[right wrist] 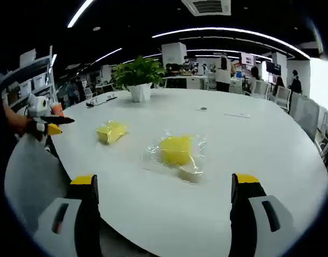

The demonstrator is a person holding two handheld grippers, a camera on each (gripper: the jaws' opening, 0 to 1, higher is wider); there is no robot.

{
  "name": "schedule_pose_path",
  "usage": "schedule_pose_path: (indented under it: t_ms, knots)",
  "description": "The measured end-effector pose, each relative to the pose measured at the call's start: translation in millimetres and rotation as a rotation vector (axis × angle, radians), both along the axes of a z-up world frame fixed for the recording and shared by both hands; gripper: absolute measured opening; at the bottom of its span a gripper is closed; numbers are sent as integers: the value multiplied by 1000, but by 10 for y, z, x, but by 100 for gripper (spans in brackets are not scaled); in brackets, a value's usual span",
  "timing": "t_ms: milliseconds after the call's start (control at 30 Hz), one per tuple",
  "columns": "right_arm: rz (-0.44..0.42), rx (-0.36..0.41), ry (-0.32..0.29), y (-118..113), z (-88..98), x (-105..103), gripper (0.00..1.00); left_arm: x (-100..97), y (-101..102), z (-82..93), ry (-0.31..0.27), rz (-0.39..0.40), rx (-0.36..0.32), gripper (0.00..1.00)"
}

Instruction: Compare the silicone blocks by pressing each to a similar depth, holding the contact briefly, and releasing to observe deformation and rebound differences across the visible hardness samples.

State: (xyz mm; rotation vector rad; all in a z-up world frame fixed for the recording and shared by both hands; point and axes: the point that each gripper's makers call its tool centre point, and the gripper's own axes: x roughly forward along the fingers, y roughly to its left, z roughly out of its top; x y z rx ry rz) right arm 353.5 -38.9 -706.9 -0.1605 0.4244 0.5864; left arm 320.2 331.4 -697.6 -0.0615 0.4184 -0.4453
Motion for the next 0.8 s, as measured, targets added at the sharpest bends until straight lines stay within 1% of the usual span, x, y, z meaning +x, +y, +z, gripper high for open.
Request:
schedule_pose_path:
  t_ms: [33, 67, 100, 133, 167, 233, 267, 333, 467, 533, 567, 600, 633, 700, 733, 767, 800]
  knots:
    - [-10, 41, 41, -71, 4, 19, 96, 28, 131, 42, -18, 4, 52, 100]
    - [-32, 82, 106, -193, -4, 47, 96, 54, 319, 125, -40, 19, 85, 100]
    - [-21, 49, 102, -305, 26, 100, 96, 93, 493, 205, -49, 50, 85, 100]
    - [-9, 32, 103, -359, 38, 110, 96, 129, 631, 248, -52, 77, 88, 100]
    - [-8, 36, 105, -425, 49, 139, 96, 186, 800, 324, -64, 122, 79, 100]
    - [-29, 54, 138, -502, 38, 142, 96, 256, 954, 428, -94, 150, 67, 100]
    - [-37, 46, 142, -538, 21, 147, 96, 272, 1008, 467, -89, 153, 60, 100]
    - [-55, 54, 147, -562, 23, 144, 96, 298, 1060, 550, -90, 160, 49, 100]
    - [-89, 79, 144, -544, 103, 126, 96, 295, 1055, 657, -91, 163, 48, 100]
    - [-82, 104, 137, -492, 158, 117, 96, 262, 989, 629, -73, 133, 43, 100]
    - [-76, 103, 133, -474, 169, 113, 96, 252, 962, 615, -77, 117, 44, 100]
    - [-65, 88, 131, -454, 163, 101, 96, 235, 918, 587, -79, 93, 34, 100]
    - [-62, 80, 129, -454, 146, 95, 96, 230, 914, 561, -73, 94, 27, 100]
    - [-45, 110, 169, -392, 122, 26, 96, 193, 892, 490, -50, 92, 16, 100]
    - [-37, 115, 182, -369, 111, -1, 96, 178, 884, 472, -54, 90, 21, 100]
    - [-36, 111, 180, -358, 108, -9, 96, 157, 879, 437, -52, 90, 25, 100]
    - [-20, 110, 183, -319, 112, -44, 96, 203, 900, 411, -47, 93, 25, 100]
